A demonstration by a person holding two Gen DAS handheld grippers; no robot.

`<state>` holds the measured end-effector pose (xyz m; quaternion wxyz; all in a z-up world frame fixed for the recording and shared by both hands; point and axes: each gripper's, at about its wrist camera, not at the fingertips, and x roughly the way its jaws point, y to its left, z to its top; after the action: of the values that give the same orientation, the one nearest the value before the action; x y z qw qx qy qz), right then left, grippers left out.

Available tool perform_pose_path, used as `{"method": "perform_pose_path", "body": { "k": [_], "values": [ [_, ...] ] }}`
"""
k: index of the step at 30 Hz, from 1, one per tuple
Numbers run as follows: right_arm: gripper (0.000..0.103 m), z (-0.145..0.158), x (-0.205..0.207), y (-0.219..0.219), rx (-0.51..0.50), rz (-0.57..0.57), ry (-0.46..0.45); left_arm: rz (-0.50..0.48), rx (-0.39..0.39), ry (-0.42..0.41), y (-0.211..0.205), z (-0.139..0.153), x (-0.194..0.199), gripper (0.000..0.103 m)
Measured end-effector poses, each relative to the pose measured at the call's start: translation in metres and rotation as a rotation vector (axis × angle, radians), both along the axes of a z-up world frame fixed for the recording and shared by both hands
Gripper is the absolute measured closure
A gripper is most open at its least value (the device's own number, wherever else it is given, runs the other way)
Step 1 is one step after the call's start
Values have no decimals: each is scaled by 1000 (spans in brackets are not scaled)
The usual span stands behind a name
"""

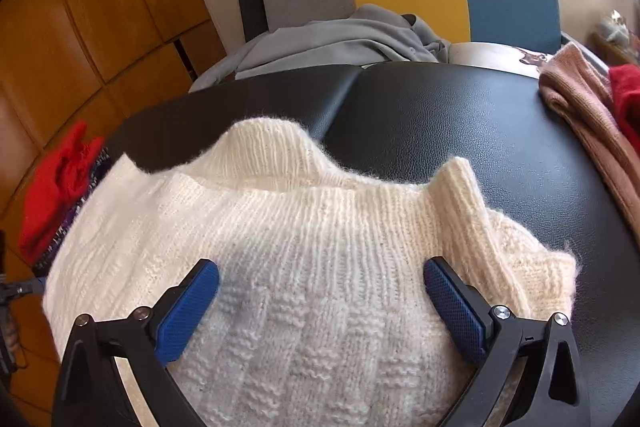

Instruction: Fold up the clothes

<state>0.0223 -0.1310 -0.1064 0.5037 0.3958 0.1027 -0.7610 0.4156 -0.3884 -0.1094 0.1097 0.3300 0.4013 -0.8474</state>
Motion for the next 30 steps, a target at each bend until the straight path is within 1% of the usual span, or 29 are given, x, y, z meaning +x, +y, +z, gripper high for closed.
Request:
{"method": "perform_pose_path", "body": {
  "k": [2, 5, 6, 7, 8, 9, 10, 11, 13, 14, 16, 17, 18, 21, 23, 25, 26, 28, 30],
  "values": [
    [0, -1, 0, 0, 2, 0, 6, -53, 35, 35, 3, -2, -9, 58],
    [0, -1, 2, 0, 9, -2, 18, -81, 58, 11, 4, -12, -13, 60],
    [0, -1, 2, 0, 8, -2, 18, -87, 74, 7, 2, -16, -14, 63],
    [0, -1, 1, 1, 5, -3, 16, -89, 89, 9, 0, -18, -13, 73],
    [0, -1, 1, 1, -1, -2, 10, -92, 99, 7, -2, -20, -14, 86],
    [0, -1, 0, 2, -7, -2, 4, -101, 104, 16, -1, -17, -13, 92],
    [0, -1, -1, 3, -12, -2, -2, -112, 104, 36, 3, -11, -12, 96],
    [0, 0, -1, 4, -16, -2, -4, -124, 105, 56, 6, -5, -10, 97],
    [0, 0, -1, 4, -23, -1, -7, -140, 103, 91, 13, 5, -5, 97],
    [0, 0, -1, 5, -26, -1, -7, -135, 91, 70, 17, 4, 0, 97],
    [0, 0, -2, 5, -34, -1, -12, -95, 87, -56, 15, -19, 4, 97],
    [0, 0, -2, 5, -37, -1, -16, -73, 118, -76, 13, -32, 7, 98],
    [0, 0, -3, 6, -41, 0, -19, -59, 135, -67, 12, -35, 9, 97],
    [0, 0, -3, 6, -45, 0, -22, -31, 116, -49, 15, -24, 8, 95],
    [0, 0, -3, 7, -47, 0, -22, -11, 92, -18, 12, -9, 7, 87],
    [0, 0, -4, 8, -56, 0, -28, 12, 64, 17, 5, 7, 4, 81],
    [0, 0, -4, 8, -61, 0, -32, 26, 47, 34, -2, 13, 0, 76],
    [0, -1, -5, 10, -68, 0, -37, 46, 4, 24, -18, 22, -17, 73],
    [0, -1, -6, 10, -72, 1, -40, 47, -16, -9, -33, 22, -41, 73]
  ]
}}
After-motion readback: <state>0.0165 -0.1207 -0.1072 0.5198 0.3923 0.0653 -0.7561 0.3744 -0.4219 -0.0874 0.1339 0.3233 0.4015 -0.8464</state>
